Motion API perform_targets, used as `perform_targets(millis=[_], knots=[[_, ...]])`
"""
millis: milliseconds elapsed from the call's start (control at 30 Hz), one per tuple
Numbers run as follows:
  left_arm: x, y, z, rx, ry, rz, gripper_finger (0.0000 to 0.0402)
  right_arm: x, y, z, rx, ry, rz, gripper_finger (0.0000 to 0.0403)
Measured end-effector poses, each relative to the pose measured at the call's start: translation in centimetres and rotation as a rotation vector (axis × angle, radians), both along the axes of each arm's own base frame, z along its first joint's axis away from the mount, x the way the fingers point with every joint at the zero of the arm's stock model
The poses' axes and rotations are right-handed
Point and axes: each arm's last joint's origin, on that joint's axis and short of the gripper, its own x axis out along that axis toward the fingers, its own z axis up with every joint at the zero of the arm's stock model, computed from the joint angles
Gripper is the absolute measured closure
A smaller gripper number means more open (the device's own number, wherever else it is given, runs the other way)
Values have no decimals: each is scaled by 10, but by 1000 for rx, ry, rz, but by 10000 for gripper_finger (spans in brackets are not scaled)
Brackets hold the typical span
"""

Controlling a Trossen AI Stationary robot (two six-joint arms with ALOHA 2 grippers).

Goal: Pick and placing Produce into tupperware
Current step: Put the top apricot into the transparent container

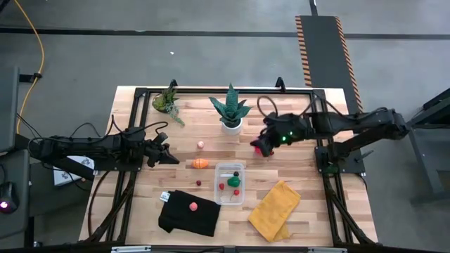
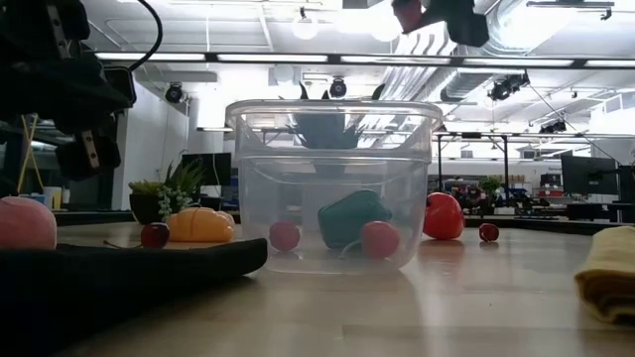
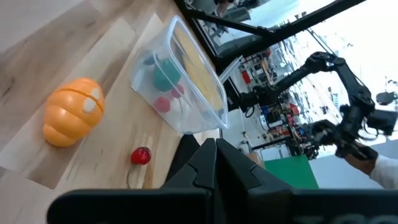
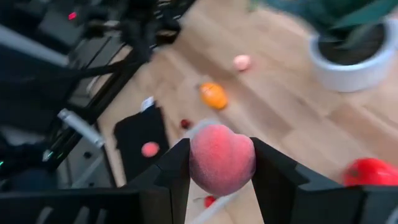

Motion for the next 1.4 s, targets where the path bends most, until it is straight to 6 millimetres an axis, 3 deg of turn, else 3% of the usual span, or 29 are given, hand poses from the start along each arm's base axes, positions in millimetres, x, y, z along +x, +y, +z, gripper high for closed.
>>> perform_targets(millis=[233, 500, 867, 1133, 1400], knots=[[0, 1, 0, 10, 7, 48, 401, 28, 34, -18, -12, -17, 128, 276], [0, 1, 0, 0, 8, 46, 401, 54, 53, -52, 11, 121, 201, 277], [0, 0, 0, -6, 6, 17, 401, 96, 67, -54, -104, 371, 314, 277], [0, -2, 0, -22, -2, -60, 401, 125, 73, -51, -89, 439, 265, 277], [-1, -4, 1, -41, -9, -144, 401, 156, 81, -68, -95, 609, 237, 277]])
